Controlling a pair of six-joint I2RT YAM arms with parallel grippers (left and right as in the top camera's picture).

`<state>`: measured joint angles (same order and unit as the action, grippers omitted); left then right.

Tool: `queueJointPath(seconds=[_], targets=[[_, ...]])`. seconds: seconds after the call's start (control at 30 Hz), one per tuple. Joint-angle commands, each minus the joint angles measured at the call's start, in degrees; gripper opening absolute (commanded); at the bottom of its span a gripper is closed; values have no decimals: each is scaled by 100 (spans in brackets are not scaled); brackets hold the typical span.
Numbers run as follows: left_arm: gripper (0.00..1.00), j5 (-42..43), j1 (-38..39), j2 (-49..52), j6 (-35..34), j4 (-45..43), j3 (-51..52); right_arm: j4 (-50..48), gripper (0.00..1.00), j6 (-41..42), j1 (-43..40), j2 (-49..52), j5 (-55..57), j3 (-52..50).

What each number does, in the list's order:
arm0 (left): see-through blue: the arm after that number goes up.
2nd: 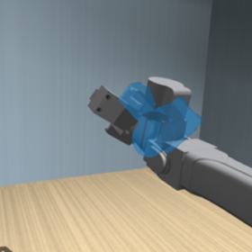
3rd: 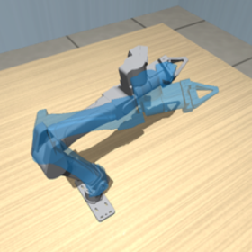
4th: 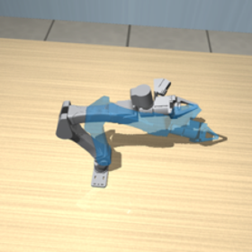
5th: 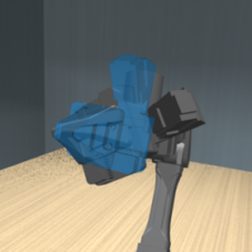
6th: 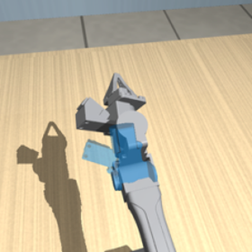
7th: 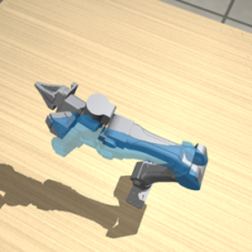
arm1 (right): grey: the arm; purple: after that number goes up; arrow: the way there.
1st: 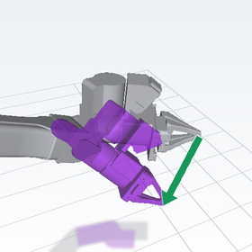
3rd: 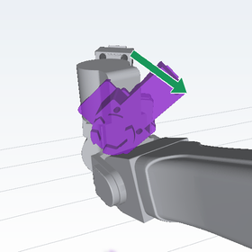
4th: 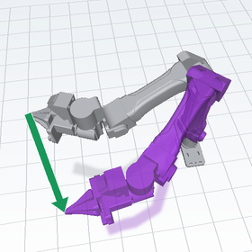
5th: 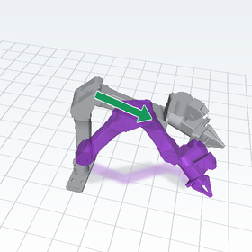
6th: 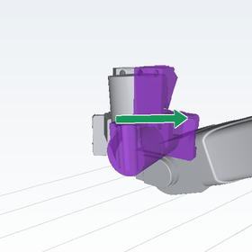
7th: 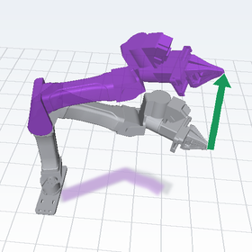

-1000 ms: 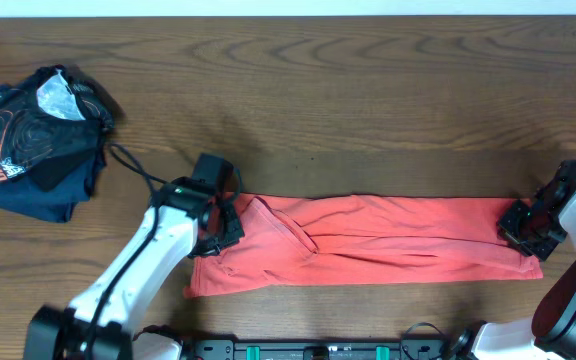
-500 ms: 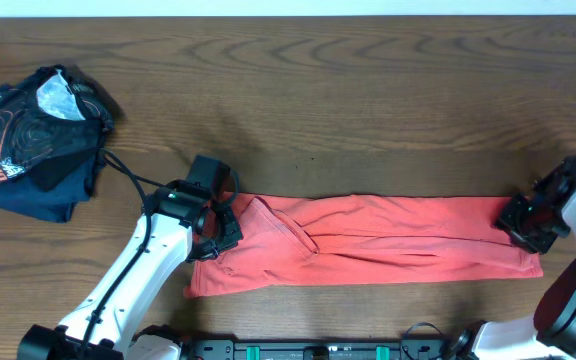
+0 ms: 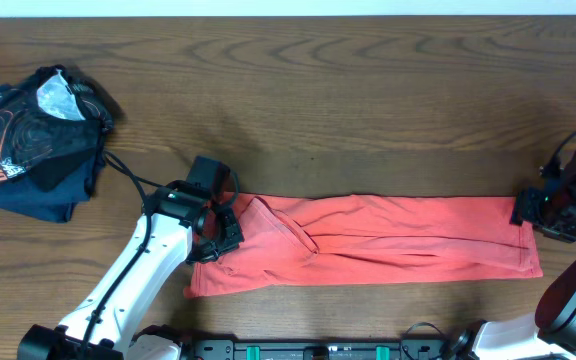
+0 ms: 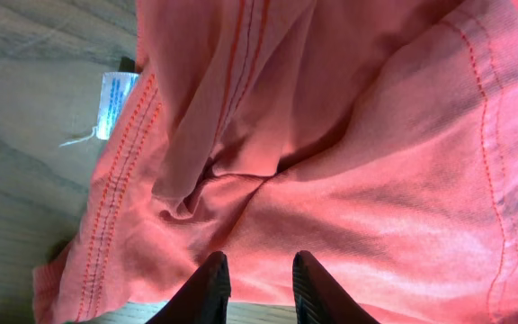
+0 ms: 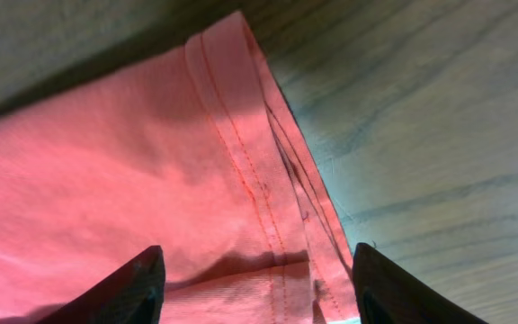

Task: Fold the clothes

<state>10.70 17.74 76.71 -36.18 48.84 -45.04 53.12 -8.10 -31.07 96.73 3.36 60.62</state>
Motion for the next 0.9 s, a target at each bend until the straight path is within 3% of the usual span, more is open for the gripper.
queueJointPath(seconds=[0.0,0.3,0.67,0.87], targets=[[27,70,-15,-20,57,35,-85,-20,64,-614,-66,70,138,-297],[27,68,-15,-20,125,42,-85,-625,65,-680,-192,79,131,-951],[27,68,-15,-20,122,39,-85,-778,62,-680,-199,79,98,-1016],[27,70,-15,-20,122,63,-85,-920,63,-678,-199,79,695,-1016]])
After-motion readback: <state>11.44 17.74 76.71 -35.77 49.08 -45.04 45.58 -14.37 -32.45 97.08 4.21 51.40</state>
